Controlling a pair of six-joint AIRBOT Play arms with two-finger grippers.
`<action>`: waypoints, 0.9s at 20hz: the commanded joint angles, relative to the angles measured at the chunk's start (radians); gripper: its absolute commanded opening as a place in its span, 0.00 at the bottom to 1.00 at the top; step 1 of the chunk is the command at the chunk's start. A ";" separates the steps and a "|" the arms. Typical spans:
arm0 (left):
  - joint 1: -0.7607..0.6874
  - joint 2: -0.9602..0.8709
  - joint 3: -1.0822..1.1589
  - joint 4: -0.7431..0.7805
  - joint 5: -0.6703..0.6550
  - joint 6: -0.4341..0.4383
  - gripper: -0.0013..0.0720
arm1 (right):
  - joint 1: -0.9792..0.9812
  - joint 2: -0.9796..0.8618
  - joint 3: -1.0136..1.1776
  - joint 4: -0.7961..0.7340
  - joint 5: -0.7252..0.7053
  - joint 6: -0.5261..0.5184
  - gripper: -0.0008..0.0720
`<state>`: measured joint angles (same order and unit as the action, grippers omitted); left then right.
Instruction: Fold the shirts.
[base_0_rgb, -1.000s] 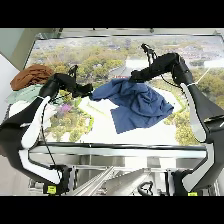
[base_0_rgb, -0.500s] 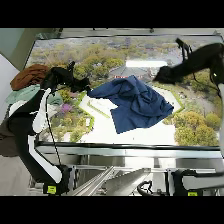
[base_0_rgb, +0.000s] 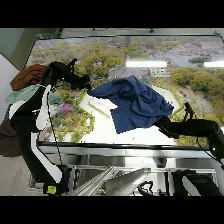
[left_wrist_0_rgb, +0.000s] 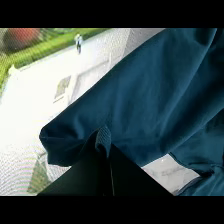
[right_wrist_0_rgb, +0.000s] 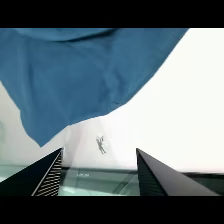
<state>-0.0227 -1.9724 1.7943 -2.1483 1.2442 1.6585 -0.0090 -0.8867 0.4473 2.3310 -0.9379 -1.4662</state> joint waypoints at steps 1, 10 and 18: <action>0.001 -0.002 0.006 0.000 0.016 0.000 0.03 | 0.021 -0.013 -0.088 0.068 0.135 -0.016 0.73; 0.001 -0.002 0.006 0.000 0.015 -0.001 0.03 | 0.106 -0.296 0.048 0.100 0.251 -0.053 0.69; 0.013 0.004 0.006 0.002 0.099 -0.001 0.03 | 0.163 -0.472 0.292 0.090 0.069 -0.163 0.04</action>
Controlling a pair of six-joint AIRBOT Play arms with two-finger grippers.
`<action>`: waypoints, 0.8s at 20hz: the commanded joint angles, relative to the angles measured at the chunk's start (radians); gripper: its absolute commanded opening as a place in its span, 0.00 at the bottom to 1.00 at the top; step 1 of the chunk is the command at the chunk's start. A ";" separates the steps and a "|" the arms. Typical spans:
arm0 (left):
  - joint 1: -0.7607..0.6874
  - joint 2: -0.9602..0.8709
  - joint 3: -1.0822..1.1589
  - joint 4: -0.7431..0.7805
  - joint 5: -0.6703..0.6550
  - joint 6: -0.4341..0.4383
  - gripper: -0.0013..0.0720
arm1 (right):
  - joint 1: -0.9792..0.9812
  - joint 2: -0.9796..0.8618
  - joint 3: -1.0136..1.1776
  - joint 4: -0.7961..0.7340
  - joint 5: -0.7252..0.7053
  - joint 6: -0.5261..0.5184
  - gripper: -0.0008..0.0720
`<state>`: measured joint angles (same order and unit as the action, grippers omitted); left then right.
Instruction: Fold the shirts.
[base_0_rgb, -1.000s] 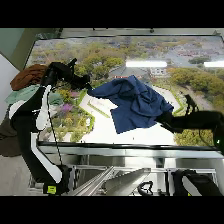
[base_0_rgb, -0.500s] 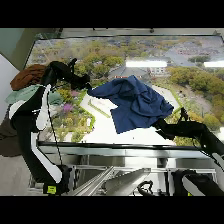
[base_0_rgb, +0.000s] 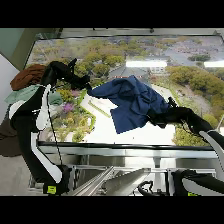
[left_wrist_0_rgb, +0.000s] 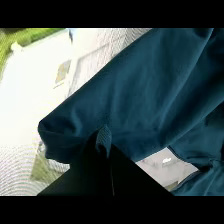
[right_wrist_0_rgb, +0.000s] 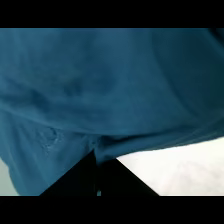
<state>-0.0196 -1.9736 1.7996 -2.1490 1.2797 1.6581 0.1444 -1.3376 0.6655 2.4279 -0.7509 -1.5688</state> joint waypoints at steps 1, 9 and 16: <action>0.021 0.017 0.001 0.000 0.108 -0.007 0.03 | -0.003 0.026 0.097 -0.026 -0.182 -0.059 0.04; 0.112 0.754 0.001 -0.207 -0.032 -0.138 0.03 | -0.442 0.502 0.800 0.057 -0.481 -0.217 0.04; 0.112 1.466 0.001 0.235 -0.480 -0.396 0.03 | -0.497 0.509 1.477 0.045 -0.381 -0.212 0.04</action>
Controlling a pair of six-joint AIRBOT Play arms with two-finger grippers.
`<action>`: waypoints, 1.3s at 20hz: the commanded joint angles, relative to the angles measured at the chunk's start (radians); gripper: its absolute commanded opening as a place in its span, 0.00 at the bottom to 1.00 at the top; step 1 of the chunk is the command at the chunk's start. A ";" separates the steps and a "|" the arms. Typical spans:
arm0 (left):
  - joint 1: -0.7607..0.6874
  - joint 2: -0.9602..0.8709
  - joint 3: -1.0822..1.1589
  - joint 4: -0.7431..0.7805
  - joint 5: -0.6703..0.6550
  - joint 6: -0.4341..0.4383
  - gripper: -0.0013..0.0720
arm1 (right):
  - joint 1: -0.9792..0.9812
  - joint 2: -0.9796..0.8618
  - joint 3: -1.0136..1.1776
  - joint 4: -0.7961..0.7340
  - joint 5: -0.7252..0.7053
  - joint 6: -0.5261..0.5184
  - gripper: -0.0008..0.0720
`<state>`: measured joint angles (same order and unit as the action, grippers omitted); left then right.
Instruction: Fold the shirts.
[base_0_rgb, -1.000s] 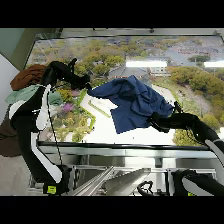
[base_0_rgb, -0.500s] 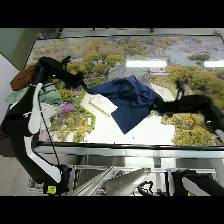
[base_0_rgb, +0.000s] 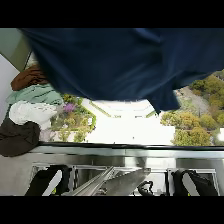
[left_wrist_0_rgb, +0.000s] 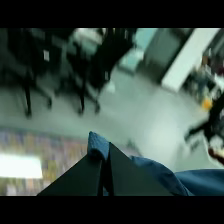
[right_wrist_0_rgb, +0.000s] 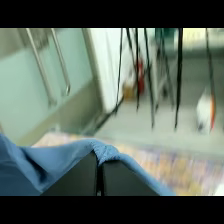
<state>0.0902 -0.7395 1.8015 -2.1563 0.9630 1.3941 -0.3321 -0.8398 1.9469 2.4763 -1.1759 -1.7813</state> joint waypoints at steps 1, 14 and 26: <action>0.002 0.269 -0.001 0.274 -0.183 -0.132 0.03 | -0.021 0.022 0.196 -0.005 0.067 -0.002 0.04; -0.117 -0.373 -0.226 0.282 0.155 -0.080 0.03 | 0.235 -0.237 -0.533 -0.034 0.135 -0.205 0.04; -0.142 -1.295 -0.023 0.190 -0.130 0.032 0.09 | 0.259 -1.025 -0.365 -0.004 0.402 -0.231 0.04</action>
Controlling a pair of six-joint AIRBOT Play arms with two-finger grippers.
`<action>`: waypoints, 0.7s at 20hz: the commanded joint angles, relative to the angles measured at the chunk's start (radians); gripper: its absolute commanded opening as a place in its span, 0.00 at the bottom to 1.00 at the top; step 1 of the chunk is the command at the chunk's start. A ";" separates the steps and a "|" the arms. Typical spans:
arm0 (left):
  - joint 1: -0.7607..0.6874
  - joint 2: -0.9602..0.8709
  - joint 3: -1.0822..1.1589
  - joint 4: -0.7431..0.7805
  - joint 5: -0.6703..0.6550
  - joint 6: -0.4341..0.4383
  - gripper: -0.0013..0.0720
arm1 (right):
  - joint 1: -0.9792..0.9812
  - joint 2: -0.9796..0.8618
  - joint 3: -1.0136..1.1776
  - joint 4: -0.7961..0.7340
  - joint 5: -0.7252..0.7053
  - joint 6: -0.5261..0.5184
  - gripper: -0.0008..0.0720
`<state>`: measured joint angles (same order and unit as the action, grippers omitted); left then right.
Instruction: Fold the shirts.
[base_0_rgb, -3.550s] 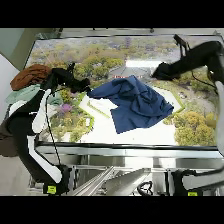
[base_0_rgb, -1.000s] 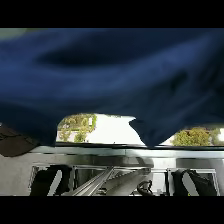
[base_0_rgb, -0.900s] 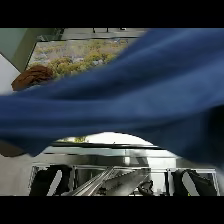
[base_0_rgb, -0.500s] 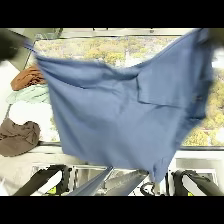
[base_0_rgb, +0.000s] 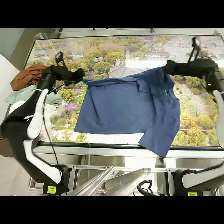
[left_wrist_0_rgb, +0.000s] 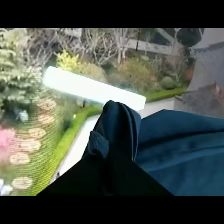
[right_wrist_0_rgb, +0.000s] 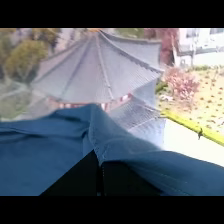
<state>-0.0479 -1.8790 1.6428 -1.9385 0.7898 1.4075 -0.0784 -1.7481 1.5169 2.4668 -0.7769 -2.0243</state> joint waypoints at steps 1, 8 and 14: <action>-0.001 -0.174 0.183 -0.028 0.088 0.019 0.59 | 0.005 -0.114 0.065 0.004 0.002 0.012 0.08; 0.158 -0.032 0.385 -0.017 0.634 0.130 0.95 | -0.237 0.112 0.063 -0.104 -0.402 0.066 0.55; 0.279 0.243 -0.381 -0.126 0.689 0.403 0.95 | -0.540 0.282 -0.282 -0.111 -0.635 0.028 0.55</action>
<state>0.1791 -1.7386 1.5654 -1.9865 1.4425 1.6554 -0.4904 -1.5417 1.3853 2.3661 -1.2907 -1.9694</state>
